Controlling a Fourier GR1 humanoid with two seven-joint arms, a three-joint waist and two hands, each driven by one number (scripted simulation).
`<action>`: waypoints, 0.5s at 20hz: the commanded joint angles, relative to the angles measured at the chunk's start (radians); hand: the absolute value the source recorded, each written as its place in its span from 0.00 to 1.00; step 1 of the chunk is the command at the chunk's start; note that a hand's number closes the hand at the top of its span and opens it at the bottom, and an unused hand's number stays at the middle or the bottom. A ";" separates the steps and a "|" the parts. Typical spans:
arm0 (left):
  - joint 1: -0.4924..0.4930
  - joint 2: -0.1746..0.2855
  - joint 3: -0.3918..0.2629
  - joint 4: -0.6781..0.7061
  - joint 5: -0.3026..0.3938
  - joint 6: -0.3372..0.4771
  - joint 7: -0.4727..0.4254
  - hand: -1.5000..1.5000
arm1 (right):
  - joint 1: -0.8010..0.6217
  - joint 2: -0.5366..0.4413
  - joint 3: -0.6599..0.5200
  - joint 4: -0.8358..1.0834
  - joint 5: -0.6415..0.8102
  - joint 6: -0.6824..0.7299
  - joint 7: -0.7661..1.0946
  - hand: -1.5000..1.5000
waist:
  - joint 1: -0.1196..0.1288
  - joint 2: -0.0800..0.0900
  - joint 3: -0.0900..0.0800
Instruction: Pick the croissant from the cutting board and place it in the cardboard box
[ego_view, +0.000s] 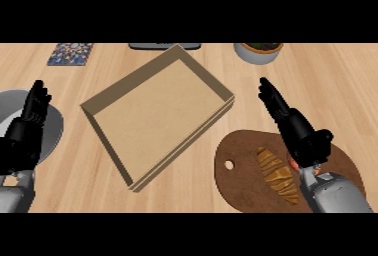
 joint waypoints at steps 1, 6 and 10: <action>0.043 0.018 -0.008 -0.090 -0.055 0.031 0.086 0.50 | 0.014 -0.027 -0.034 0.004 -0.086 0.137 -0.027 0.00 | 0.006 -0.009 0.007; 0.065 0.121 0.029 0.115 -0.099 0.003 0.060 0.50 | 0.069 -0.124 0.002 0.027 -0.342 0.561 -0.191 0.00 | 0.011 0.007 0.011; 0.061 0.071 -0.016 0.123 -0.094 0.002 0.098 0.50 | 0.019 -0.361 0.098 -0.002 0.153 0.557 -0.477 0.00 | -0.003 0.008 0.014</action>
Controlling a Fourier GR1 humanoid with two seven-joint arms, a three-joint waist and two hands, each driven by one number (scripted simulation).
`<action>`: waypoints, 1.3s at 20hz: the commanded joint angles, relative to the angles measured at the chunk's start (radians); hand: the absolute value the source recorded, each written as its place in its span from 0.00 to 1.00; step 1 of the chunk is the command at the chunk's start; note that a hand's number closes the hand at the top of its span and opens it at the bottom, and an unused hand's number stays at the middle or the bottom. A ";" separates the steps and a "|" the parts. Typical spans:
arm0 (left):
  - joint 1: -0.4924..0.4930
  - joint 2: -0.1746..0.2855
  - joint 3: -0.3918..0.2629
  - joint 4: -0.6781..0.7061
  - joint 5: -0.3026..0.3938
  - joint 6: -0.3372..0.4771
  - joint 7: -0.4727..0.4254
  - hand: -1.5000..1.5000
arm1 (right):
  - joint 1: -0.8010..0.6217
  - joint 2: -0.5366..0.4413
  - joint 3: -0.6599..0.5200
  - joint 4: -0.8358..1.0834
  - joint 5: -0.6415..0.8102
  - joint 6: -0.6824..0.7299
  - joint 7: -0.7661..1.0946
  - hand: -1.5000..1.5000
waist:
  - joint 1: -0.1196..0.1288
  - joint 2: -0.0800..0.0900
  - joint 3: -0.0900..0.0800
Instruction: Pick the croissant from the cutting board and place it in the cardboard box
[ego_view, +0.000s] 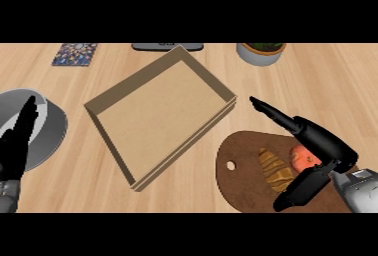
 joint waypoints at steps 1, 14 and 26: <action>0.005 0.016 0.006 0.036 -0.013 0.001 0.031 0.50 | 0.120 -0.113 0.015 0.126 0.090 0.139 -0.337 0.00 | -0.011 0.020 0.008; -0.045 -0.024 -0.047 0.063 -0.063 -0.007 0.033 0.50 | -0.086 -0.274 0.017 0.491 0.328 0.131 -0.877 0.00 | 0.037 0.017 0.003; -0.067 0.008 0.003 0.076 -0.057 -0.054 0.060 0.50 | -0.316 -0.199 0.320 0.620 0.717 0.015 -0.794 0.00 | 0.024 0.007 0.000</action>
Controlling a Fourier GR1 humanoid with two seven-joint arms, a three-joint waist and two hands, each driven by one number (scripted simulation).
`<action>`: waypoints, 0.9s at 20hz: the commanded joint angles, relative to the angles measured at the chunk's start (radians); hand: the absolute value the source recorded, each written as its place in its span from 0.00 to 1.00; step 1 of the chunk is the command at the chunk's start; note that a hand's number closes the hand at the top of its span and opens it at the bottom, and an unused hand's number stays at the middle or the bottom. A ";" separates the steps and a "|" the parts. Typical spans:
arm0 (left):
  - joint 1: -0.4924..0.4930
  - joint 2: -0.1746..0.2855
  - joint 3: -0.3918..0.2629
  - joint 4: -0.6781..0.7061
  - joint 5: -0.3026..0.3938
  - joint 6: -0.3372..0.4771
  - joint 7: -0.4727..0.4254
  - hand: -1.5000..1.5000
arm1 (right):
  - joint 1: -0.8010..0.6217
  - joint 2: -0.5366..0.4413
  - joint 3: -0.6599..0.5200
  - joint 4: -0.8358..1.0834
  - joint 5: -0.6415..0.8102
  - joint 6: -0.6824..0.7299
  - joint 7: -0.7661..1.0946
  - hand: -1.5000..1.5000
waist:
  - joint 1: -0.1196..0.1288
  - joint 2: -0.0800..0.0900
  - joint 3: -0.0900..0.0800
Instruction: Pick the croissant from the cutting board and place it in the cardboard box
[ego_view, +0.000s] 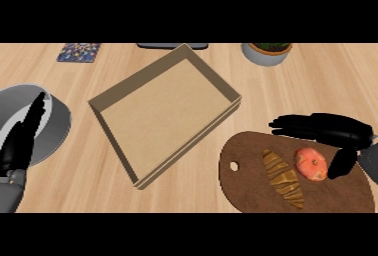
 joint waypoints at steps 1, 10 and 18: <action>0.017 -0.037 0.005 0.026 -0.017 0.021 -0.010 0.50 | -0.093 0.022 0.061 0.025 0.085 0.118 -0.033 0.00 | -0.017 -0.006 -0.002; 0.068 -0.021 0.075 -0.013 -0.037 -0.042 -0.023 0.50 | -0.053 0.139 0.052 0.042 0.239 0.061 0.035 0.00 | -0.031 -0.009 -0.001; -0.015 -0.070 0.100 0.041 -0.083 -0.051 0.011 0.50 | -0.016 0.185 0.018 0.019 0.306 0.077 0.053 0.00 | -0.039 -0.009 -0.001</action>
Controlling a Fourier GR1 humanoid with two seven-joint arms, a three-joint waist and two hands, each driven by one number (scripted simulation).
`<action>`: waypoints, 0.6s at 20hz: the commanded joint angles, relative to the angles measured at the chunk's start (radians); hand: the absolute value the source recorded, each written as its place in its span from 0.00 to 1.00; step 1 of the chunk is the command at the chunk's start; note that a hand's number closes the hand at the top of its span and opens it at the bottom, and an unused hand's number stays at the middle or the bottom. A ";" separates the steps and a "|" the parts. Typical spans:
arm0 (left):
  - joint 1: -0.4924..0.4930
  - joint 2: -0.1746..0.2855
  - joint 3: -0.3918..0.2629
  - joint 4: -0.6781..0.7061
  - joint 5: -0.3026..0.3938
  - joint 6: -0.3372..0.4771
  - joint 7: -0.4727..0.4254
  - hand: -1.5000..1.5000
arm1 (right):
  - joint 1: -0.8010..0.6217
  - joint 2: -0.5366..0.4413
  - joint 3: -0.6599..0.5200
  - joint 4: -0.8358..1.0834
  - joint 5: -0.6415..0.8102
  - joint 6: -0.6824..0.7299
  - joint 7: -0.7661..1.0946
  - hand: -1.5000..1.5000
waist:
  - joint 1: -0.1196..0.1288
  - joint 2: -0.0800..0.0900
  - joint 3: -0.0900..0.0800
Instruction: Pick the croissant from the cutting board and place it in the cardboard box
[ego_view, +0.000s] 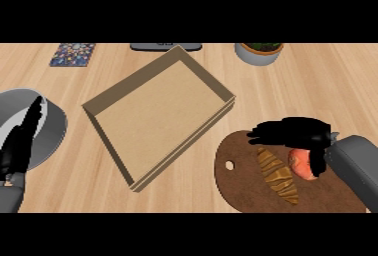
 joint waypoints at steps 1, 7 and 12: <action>0.038 -0.023 0.031 0.015 0.007 -0.018 -0.044 0.50 | 0.034 -0.008 -0.025 0.028 0.030 0.021 -0.095 0.00 | 0.001 0.002 0.004; 0.038 -0.010 0.031 -0.068 -0.025 -0.022 0.018 0.50 | 0.042 0.035 -0.016 -0.018 0.018 0.059 -0.097 0.00 | 0.004 0.002 0.004; 0.030 -0.031 0.049 -0.010 -0.031 -0.024 -0.015 0.50 | 0.114 -0.028 -0.012 -0.167 -0.031 0.095 -0.108 0.00 | -0.006 0.001 0.004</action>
